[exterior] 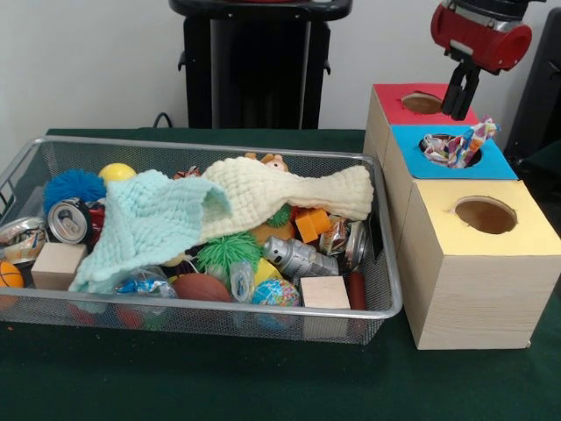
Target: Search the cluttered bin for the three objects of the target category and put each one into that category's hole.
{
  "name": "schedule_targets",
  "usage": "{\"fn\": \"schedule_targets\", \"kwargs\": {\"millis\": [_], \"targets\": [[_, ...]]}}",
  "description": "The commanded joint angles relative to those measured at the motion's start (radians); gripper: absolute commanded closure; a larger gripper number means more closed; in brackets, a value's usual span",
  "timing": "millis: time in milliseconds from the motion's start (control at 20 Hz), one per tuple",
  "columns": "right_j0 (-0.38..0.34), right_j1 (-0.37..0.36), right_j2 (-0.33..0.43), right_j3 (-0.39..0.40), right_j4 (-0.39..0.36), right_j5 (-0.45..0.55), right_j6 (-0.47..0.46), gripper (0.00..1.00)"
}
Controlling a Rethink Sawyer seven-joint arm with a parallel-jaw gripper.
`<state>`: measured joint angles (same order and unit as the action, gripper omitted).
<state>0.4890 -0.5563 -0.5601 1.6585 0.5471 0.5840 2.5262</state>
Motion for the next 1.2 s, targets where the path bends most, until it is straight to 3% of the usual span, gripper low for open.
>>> {"fn": "schedule_targets", "kwargs": {"millis": [50, 700, 850, 1200], "targets": [[-0.011, 0.056, 0.141, 0.107, 0.074, -0.060, 0.258, 1.00], [-0.016, 0.072, 0.202, 0.173, 0.149, -0.108, 0.244, 1.00], [-0.038, 0.083, 0.225, 0.201, 0.157, -0.082, 0.221, 1.00], [-0.077, 0.079, 0.292, 0.271, 0.198, -0.199, 0.193, 1.00]]}}
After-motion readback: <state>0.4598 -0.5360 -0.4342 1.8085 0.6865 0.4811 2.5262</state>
